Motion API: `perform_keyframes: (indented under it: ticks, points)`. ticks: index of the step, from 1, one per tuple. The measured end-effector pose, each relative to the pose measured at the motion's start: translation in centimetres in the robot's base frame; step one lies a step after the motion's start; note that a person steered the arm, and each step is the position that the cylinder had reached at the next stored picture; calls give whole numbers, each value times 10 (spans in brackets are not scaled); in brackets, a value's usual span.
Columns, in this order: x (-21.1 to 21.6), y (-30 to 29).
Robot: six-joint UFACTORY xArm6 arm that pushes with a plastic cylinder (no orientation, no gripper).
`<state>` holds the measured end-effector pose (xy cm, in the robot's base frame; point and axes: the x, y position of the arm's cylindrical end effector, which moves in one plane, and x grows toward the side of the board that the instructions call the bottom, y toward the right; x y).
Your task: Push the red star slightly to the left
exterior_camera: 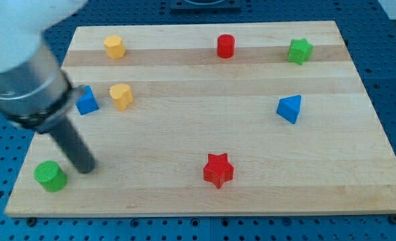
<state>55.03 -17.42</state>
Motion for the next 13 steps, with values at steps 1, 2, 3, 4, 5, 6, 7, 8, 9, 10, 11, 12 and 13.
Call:
perform_keyframes:
  ticks: [1,2,3,4,5,6,7,8,9,10,11,12,13]
  points:
    - [-38,72]
    - [-37,128]
    - [-27,226]
    - [-8,299]
    - [36,258]
    - [39,207]
    - [38,224]
    - [27,271]
    - [25,288]
    - [15,295]
    - [5,295]
    - [-5,295]
    - [-5,300]
